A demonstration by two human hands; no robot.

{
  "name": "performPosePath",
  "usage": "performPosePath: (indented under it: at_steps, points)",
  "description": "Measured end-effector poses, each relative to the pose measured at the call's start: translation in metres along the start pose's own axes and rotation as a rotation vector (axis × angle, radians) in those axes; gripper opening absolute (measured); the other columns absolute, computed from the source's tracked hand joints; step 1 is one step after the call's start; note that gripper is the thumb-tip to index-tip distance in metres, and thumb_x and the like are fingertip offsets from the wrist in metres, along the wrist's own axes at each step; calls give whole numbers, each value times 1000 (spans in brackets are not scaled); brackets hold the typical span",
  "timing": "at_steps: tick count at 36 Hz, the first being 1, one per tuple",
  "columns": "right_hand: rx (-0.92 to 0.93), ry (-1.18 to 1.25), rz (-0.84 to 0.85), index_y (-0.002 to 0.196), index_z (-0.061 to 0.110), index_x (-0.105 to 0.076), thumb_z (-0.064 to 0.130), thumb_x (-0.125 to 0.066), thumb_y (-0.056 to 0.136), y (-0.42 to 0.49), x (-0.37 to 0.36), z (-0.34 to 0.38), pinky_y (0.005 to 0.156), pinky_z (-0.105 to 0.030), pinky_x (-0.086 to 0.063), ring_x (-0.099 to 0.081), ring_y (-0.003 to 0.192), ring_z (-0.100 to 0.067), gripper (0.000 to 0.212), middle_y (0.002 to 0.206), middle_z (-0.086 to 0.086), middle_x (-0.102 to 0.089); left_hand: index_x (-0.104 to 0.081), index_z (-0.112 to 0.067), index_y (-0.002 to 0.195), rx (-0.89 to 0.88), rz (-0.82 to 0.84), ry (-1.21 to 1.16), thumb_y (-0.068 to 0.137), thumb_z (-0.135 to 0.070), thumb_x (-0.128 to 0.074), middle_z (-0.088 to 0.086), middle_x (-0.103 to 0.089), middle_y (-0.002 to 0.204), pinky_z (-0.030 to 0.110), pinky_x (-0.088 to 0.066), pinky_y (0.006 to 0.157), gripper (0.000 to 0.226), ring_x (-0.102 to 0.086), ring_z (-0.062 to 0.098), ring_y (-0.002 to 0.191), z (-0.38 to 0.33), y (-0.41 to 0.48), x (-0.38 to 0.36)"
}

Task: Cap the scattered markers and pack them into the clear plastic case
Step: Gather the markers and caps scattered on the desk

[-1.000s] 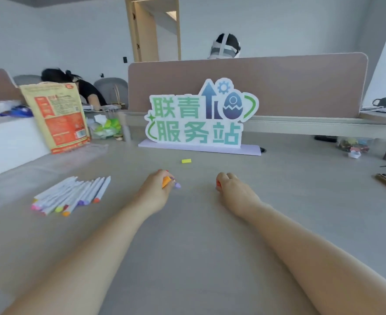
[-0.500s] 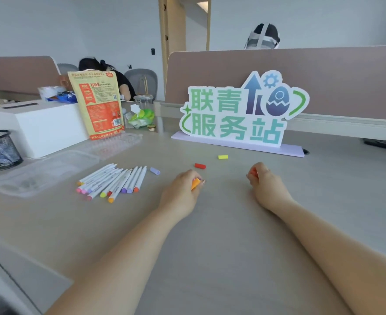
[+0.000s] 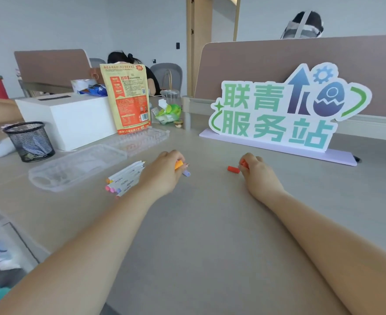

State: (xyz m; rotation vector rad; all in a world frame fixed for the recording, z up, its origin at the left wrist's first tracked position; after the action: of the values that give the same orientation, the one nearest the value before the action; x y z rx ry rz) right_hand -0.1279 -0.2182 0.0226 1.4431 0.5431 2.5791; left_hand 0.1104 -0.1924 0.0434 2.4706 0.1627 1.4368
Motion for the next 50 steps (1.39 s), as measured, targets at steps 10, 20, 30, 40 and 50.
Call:
performPosePath:
  at_steps: [10, 20, 30, 40, 50]
  points:
    - [41, -251, 124, 111, 6, -52, 26, -40, 100, 35, -26, 7, 79, -41, -49, -56, 93, -37, 26, 109, -15, -49, -50, -42, 107, -52, 276, 187, 96, -26, -42, -24, -54, 98, 24, -43, 36, 22, -55, 23, 39, 20, 29, -8]
    - [73, -358, 118, 112, 4, -48, 26, -39, 101, 33, -25, 10, 76, -38, -45, -55, 98, -36, 27, 114, -14, -49, -52, -29, 100, -91, 287, 278, 95, -30, -44, -13, -65, 102, 17, -35, 44, 9, -50, 20, 44, 9, 41, -12]
    - [-453, 806, 23, 83, 11, -53, 25, -44, 99, 27, 7, -19, 60, -22, -39, -43, 64, -14, 23, 70, -1, -48, -51, -26, 91, -93, 149, -244, 95, -36, -51, -2, -49, 83, 27, -35, 59, 11, -45, 17, 66, -22, 57, -38]
    - [-701, 1275, -13, 86, 10, -55, 21, -50, 98, 21, 17, -44, 35, -12, -29, -44, 57, -9, 17, 80, -6, -58, -52, -22, 101, -16, 169, -318, 95, -43, -46, 0, -64, 98, 35, -46, 74, 22, -58, 25, 85, -54, 55, -80]
    - [-578, 889, -7, 87, 16, -55, 34, -65, 88, 32, 23, -49, 40, -17, -31, -44, 54, -10, 20, 79, -1, -55, -56, -19, 107, 1, 159, -367, 97, -39, -44, 5, -63, 100, 37, -48, 78, 26, -57, 27, 87, -71, 73, -92]
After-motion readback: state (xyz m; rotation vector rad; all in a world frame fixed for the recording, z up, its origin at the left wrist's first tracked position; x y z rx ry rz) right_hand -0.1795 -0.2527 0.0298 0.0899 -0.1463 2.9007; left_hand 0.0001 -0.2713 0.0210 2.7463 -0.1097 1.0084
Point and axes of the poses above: each hand's wrist, its own y-axis towards the middle knuckle, its own x-axis out of the back of the hand, z = x × y, the point moved 3 cm from there along y, towards the middle knuckle
